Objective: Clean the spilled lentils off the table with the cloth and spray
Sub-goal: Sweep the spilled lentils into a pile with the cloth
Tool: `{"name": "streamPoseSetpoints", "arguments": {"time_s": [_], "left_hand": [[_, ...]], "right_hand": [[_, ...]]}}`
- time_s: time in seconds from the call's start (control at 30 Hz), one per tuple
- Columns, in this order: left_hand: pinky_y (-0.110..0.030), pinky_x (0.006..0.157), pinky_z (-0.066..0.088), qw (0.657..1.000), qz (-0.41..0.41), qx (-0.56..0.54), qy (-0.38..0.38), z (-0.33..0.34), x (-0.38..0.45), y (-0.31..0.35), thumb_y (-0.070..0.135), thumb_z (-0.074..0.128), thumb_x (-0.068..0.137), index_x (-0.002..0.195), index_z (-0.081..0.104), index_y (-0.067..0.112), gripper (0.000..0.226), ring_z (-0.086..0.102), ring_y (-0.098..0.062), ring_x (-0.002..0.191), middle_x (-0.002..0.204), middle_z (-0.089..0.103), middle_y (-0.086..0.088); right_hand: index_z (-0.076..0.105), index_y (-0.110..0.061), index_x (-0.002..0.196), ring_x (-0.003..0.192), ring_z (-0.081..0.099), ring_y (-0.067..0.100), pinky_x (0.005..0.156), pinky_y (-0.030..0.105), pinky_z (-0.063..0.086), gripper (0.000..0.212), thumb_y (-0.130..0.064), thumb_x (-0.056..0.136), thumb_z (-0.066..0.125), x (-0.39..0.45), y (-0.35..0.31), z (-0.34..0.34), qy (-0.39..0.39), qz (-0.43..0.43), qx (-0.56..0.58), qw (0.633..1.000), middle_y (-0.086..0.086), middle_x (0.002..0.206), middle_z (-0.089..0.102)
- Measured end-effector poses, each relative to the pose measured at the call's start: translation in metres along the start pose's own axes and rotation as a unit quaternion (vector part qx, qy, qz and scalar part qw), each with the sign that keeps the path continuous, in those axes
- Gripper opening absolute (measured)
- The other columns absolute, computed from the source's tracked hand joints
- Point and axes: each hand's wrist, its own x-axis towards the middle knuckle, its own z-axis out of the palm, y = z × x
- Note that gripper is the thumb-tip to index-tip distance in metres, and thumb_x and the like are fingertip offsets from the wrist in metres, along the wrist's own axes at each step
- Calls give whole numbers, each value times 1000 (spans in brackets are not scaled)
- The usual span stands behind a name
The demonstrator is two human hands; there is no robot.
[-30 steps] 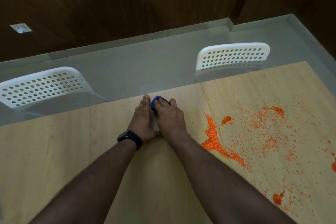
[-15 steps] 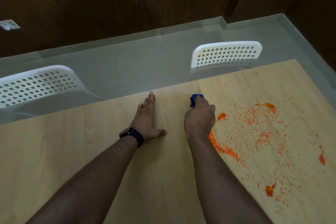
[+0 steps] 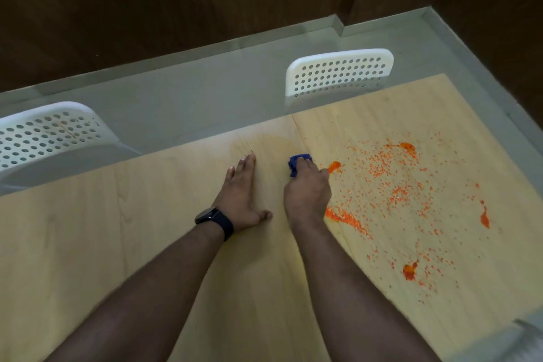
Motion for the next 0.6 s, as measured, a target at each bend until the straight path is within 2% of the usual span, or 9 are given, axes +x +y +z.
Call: {"name": "streamPoseSetpoints", "arguments": {"time_s": [0.13, 0.23, 0.3, 0.4, 0.47, 0.6], "left_hand": [[-29, 123, -2, 1000, -2, -23, -13, 8, -10, 14, 43, 91, 74, 163, -16, 30, 140, -3, -18, 160, 173, -7, 8], [-29, 124, -2, 1000, -4, -25, -14, 14, -16, 20, 43, 91, 74, 163, -17, 30, 141, -4, -17, 160, 174, -7, 8], [-29, 126, -5, 1000, 1, -15, -19, 17, -19, 19, 45, 91, 72, 164, -17, 26, 143, -5, -14, 160, 174, -9, 6], [-27, 126, -7, 1000, 11, -15, -24, 21, -26, 19, 49, 90, 70, 164, -16, 23, 144, -7, -11, 159, 174, -10, 6], [-26, 125, -9, 999, 17, -25, -22, 24, -30, 19, 49, 87, 70, 165, -14, 21, 141, -5, -11, 159, 174, -7, 6], [-24, 125, -11, 999, 22, -27, -15, 29, -35, 20, 40, 81, 76, 165, -12, 19, 131, -5, -11, 160, 174, -5, 5]], "right_hand": [[50, -17, 150, 121, 49, 27, 95, 34, 47, 55, -4, 97, 47, 10, 31, -15, 8, 30, -7, 999, 0, 147, 58], [58, -19, 144, 112, 51, 24, 83, 34, 48, 59, 0, 89, 50, -3, 35, -22, 56, 6, 43, 998, -2, 137, 65], [61, -18, 140, 106, 51, 23, 77, 33, 46, 57, 0, 87, 52, -20, 29, -21, 61, -39, 63, 995, -2, 132, 69], [57, -17, 145, 109, 50, 24, 77, 30, 43, 57, -2, 90, 54, -46, 17, -15, 21, -97, 56, 993, -1, 138, 65], [53, -16, 150, 113, 51, 24, 86, 33, 49, 54, -8, 97, 54, -62, 12, -8, -12, -117, 49, 992, 0, 146, 61], [46, -20, 155, 126, 46, 25, 95, 33, 49, 53, -18, 103, 54, -80, 17, 8, -68, -132, 18, 989, -3, 157, 51]]}}
